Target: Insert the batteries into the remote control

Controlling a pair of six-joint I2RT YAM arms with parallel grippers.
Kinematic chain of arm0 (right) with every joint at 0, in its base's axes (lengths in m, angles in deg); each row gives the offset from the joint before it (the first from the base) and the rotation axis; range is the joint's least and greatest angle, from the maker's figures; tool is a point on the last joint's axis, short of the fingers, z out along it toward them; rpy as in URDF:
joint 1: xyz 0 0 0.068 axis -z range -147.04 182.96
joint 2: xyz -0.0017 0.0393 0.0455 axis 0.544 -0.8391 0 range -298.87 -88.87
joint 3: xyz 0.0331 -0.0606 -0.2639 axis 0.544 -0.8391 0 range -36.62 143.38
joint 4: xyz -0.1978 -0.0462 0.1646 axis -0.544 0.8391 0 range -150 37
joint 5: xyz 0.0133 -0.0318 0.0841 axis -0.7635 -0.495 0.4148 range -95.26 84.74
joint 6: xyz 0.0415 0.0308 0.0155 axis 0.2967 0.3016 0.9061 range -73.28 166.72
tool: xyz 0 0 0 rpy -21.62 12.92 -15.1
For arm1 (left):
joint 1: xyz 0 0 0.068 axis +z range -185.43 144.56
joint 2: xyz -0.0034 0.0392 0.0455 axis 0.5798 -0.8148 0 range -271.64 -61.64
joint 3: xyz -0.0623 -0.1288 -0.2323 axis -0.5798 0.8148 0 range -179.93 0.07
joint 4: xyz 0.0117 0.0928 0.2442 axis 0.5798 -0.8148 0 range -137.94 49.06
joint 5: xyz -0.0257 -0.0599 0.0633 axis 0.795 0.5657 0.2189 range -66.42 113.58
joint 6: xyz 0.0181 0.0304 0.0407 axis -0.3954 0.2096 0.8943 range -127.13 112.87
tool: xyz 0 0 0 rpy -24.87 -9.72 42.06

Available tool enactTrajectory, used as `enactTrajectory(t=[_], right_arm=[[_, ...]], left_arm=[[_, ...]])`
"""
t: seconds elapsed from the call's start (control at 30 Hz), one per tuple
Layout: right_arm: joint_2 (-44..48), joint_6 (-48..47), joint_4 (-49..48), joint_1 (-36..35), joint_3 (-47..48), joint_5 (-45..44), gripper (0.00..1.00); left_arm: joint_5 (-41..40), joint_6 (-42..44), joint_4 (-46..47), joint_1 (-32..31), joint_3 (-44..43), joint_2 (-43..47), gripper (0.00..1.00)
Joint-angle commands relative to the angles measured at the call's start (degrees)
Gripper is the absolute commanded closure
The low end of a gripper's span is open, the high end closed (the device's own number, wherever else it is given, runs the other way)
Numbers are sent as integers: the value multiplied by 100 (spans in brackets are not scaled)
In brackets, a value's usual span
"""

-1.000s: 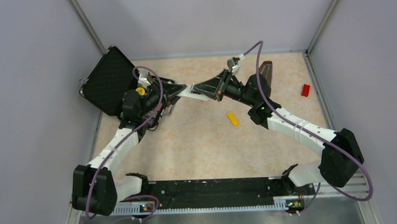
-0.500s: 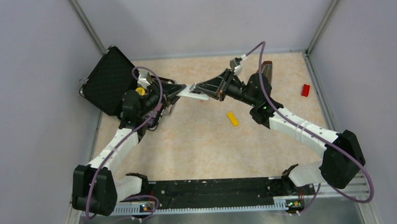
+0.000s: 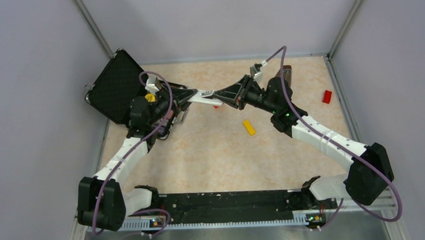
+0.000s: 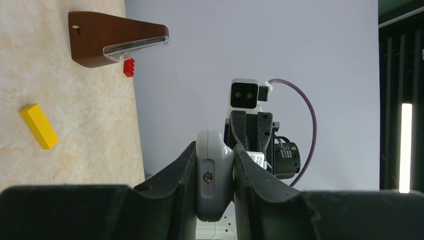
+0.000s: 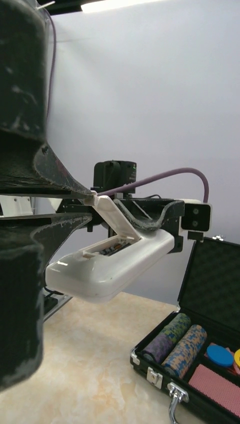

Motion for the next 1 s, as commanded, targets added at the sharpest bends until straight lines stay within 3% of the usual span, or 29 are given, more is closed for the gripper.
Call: enactTrajectory(t=[0.0,0.97], right_arm=[[22,-278,802,50,129,-17,85],[184,-604,1763,456,490,405,75]], left_arm=[[84,-35,634,-60,-98,113,100],[-13,171,584,-60,-140,-88,100]])
